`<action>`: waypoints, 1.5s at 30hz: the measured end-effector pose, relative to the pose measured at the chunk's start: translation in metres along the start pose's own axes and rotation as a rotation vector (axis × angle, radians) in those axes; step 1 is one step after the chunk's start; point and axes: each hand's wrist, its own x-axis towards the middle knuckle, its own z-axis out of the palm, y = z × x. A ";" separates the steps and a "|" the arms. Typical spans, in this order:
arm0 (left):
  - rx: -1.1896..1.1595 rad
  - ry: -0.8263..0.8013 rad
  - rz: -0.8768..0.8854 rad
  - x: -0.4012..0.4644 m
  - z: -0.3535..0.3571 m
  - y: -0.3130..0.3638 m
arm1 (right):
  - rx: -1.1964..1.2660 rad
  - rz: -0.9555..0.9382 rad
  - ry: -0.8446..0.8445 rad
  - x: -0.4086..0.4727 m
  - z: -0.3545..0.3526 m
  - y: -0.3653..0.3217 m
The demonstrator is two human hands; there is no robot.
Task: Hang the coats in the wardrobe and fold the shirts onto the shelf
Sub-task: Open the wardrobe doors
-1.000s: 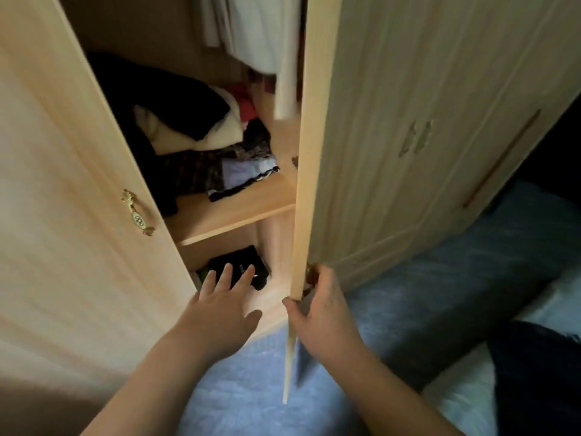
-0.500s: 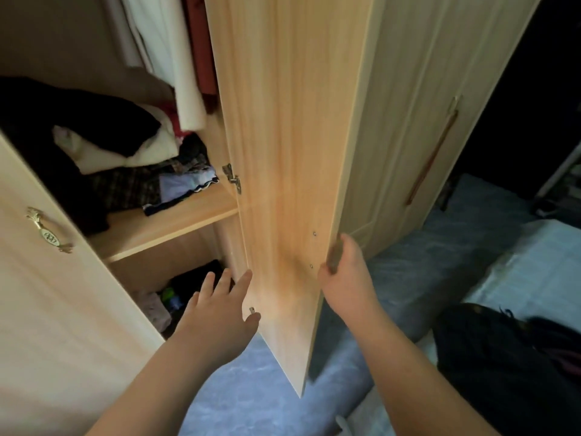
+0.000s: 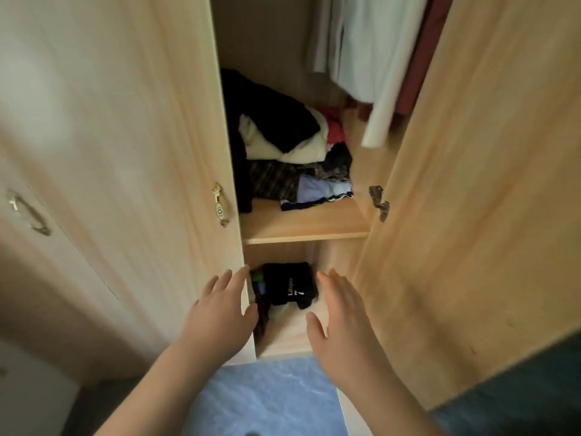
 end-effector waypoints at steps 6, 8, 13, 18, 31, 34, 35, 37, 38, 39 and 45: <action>-0.462 0.254 -0.163 0.084 -0.021 -0.052 | -0.052 0.018 -0.183 0.086 0.055 -0.039; -0.600 0.310 -0.186 0.120 -0.024 -0.059 | -0.050 0.019 -0.190 0.114 0.067 -0.044; -0.665 0.304 -0.119 0.185 -0.010 -0.064 | -0.028 0.042 -0.203 0.143 0.084 -0.043; -0.641 0.314 -0.104 0.200 0.005 -0.066 | -0.020 0.120 -0.228 0.139 0.084 -0.034; -0.485 0.141 -0.249 0.058 -0.022 -0.061 | -0.028 -0.182 -0.287 0.038 0.065 -0.074; -0.430 0.168 -0.296 -0.001 -0.018 -0.076 | -0.049 -0.221 -0.323 0.012 0.064 -0.085; -0.417 0.166 -0.326 -0.016 -0.020 -0.084 | -0.053 -0.230 -0.337 0.004 0.066 -0.093; -0.395 0.160 -0.360 -0.041 -0.028 -0.100 | -0.051 -0.265 -0.370 -0.010 0.069 -0.113; -0.389 0.167 -0.358 -0.053 -0.033 -0.107 | -0.046 -0.294 -0.382 -0.017 0.071 -0.124; -0.388 0.180 -0.352 -0.065 -0.038 -0.113 | -0.042 -0.326 -0.392 -0.024 0.073 -0.135; -0.427 0.293 -0.426 -0.125 -0.061 -0.158 | -0.070 -0.423 -0.436 -0.057 0.084 -0.185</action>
